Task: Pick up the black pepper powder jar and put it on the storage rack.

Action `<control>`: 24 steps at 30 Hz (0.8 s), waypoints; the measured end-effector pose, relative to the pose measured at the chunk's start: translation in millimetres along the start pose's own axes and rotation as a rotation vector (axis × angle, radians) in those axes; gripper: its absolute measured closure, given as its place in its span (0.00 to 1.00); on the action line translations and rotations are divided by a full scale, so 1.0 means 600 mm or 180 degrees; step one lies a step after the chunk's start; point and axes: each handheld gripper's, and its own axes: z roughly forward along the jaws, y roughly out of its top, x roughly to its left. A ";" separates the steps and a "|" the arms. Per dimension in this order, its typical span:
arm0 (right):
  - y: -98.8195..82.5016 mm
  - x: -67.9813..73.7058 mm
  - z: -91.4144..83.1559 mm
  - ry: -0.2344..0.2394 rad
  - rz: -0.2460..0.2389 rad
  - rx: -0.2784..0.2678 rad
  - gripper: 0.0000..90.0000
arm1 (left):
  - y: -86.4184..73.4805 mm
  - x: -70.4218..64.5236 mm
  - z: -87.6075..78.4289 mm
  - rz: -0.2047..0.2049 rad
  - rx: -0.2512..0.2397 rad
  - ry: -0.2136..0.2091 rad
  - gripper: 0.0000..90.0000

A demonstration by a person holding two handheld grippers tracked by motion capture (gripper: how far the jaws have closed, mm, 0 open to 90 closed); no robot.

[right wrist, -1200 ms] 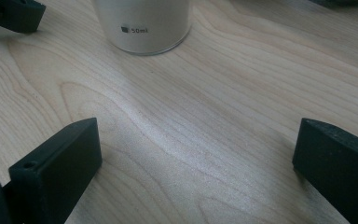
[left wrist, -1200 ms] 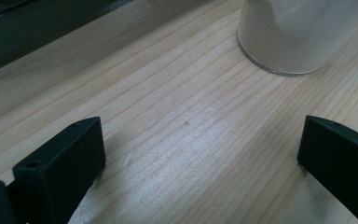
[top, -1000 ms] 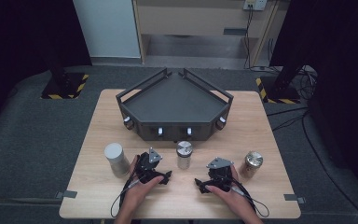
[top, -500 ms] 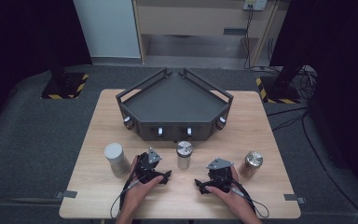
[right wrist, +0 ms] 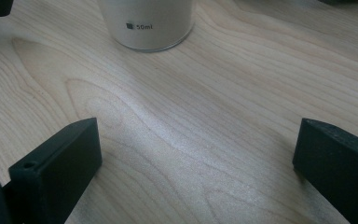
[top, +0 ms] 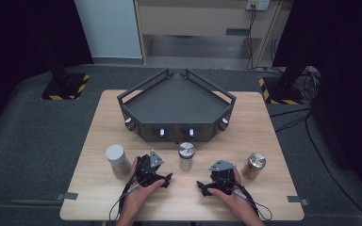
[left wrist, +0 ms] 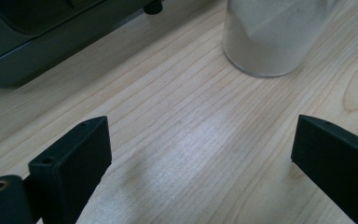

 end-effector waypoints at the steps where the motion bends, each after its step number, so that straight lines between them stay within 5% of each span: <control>1: 0.000 0.000 0.000 -0.0001 0.0000 0.0000 0.01 | 0.000 -0.001 -0.001 -0.0006 -0.0021 -0.0006 0.04; 10: -0.001 0.002 -0.001 -0.0003 0.0003 -0.0001 0.01 | 0.017 -0.009 -0.013 0.0123 0.0044 0.0005 0.04; 24: -0.001 0.001 -0.001 -0.0001 0.0001 -0.0001 0.01 | 0.023 0.001 -0.040 0.0075 -0.0075 -0.0052 0.04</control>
